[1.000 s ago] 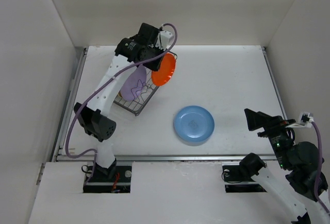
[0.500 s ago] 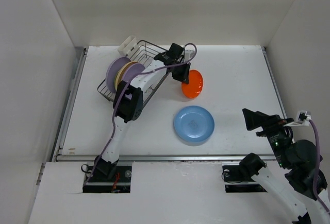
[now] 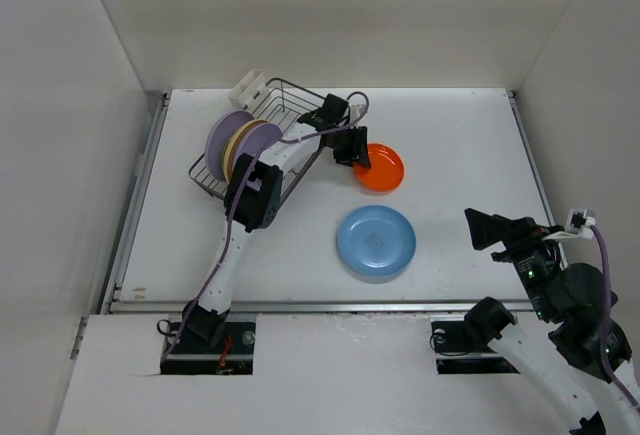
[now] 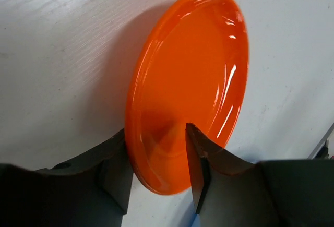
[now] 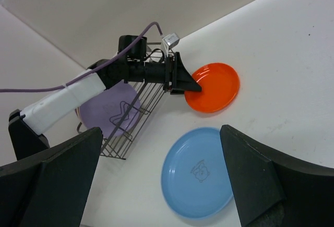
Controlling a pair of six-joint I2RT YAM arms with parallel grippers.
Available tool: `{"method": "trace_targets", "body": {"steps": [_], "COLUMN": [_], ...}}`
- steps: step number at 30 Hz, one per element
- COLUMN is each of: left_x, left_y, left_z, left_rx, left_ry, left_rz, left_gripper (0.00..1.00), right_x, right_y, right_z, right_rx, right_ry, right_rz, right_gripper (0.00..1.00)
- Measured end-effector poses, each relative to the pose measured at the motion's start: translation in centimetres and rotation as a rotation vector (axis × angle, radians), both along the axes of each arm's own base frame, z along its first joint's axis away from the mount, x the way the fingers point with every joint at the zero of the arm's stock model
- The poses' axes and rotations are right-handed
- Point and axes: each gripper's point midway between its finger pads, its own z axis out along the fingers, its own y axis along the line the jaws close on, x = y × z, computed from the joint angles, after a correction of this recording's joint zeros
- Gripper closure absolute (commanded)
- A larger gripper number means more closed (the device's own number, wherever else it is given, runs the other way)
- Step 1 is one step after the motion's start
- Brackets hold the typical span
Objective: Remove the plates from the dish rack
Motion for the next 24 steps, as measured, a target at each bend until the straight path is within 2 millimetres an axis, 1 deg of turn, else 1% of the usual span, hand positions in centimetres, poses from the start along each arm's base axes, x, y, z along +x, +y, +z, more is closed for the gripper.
{"method": "trace_targets", "body": {"steps": [1,5,11,13,14,16,19,22,23,24], "left_x": [0.0,0.0,0.2,0.3,0.3,0.5,0.3,-0.1,-0.3,-0.4], "left_y": [0.2,0.5,0.8,1.2,1.4,2.1,3.7,5.8,6.7,7.1], "left_z": [-0.4,-0.8,-0.9,-0.9,-0.8,-0.6,-0.6,-1.1,-1.2,-1.1], "left_rx": [0.002,-0.003,0.018,0.049,0.069,0.122,0.238,0.346,0.395,0.412], "left_ry": [0.017,0.04,0.028,0.014,0.007,-0.024,-0.051,-0.056,-0.06,-0.064], "left_rz": [0.009,0.021,0.029,0.044,0.054,0.073,0.108,0.118,0.114,0.111], "left_gripper": [0.61,0.5,0.49,0.43,0.32,0.24,0.16,0.15,0.15,0.14], "right_x": [0.0,0.0,0.0,0.0,0.0,0.0,0.0,-0.2,-0.3,-0.4], "right_y": [0.0,0.0,0.0,0.0,0.0,0.0,0.0,0.0,0.0,-0.1], "right_z": [0.0,0.0,0.0,0.0,0.0,0.0,0.0,0.1,0.2,0.2], "right_rx": [0.0,0.0,-0.001,-0.004,-0.005,-0.007,-0.007,-0.003,0.0,0.003], "right_ry": [0.0,0.0,0.0,-0.001,-0.001,-0.002,-0.002,-0.008,-0.013,-0.017], "right_rz": [0.0,0.0,0.001,0.001,0.001,0.001,0.002,0.008,0.008,0.009], "right_gripper": [0.0,0.0,0.0,0.0,0.0,0.0,0.0,0.0,0.0,0.0]}}
